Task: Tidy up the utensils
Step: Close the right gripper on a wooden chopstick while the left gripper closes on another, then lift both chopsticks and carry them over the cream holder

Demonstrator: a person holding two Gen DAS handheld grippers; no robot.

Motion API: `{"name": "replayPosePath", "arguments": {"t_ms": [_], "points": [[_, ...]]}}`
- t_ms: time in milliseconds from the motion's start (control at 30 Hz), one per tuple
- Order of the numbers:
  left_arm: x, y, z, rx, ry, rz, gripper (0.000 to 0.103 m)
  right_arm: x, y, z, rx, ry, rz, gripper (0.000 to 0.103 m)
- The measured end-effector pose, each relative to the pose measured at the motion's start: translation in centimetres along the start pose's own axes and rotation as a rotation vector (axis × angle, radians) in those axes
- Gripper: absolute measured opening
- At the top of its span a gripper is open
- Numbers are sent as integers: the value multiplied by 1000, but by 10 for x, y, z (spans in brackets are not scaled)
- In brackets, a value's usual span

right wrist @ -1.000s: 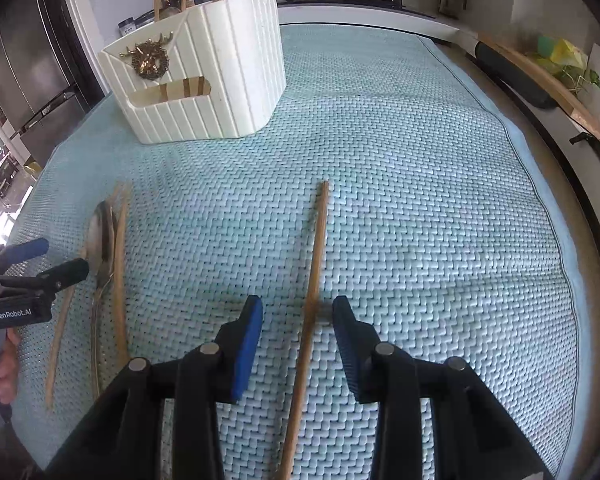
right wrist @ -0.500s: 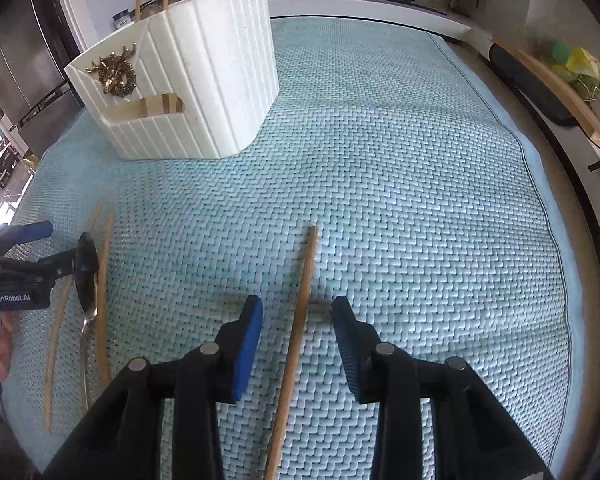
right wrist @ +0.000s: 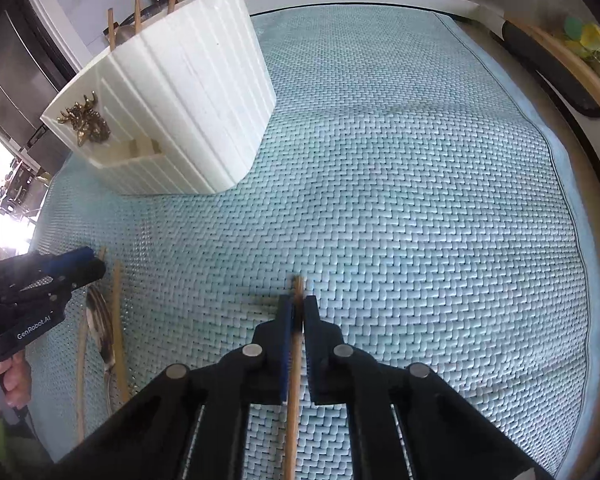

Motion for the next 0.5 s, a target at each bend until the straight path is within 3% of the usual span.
{"name": "replayPosePath", "arguments": {"t_ms": [133,200,500], "points": [[-12,-2,-1,-37,-44,-15,3,-24,-7,12,23,-74,34,5],[-34,-11,-4,-43,-87,-14,3,-43,-8,22,30,-128,54,5],[-143,-19,37,-36,-320,-44,3,-144,7,62,-1,-361,126,5]]}}
Point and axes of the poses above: each gripper's, at about its wrist camera, not at the fingertips, and x roughly the way its jaws point, y to its left, z to its top, the point moved 8 cm from there along x, roughly the way its jaws point, and after that the axes turned 11 degrees about -y, right-handed, at the moved point
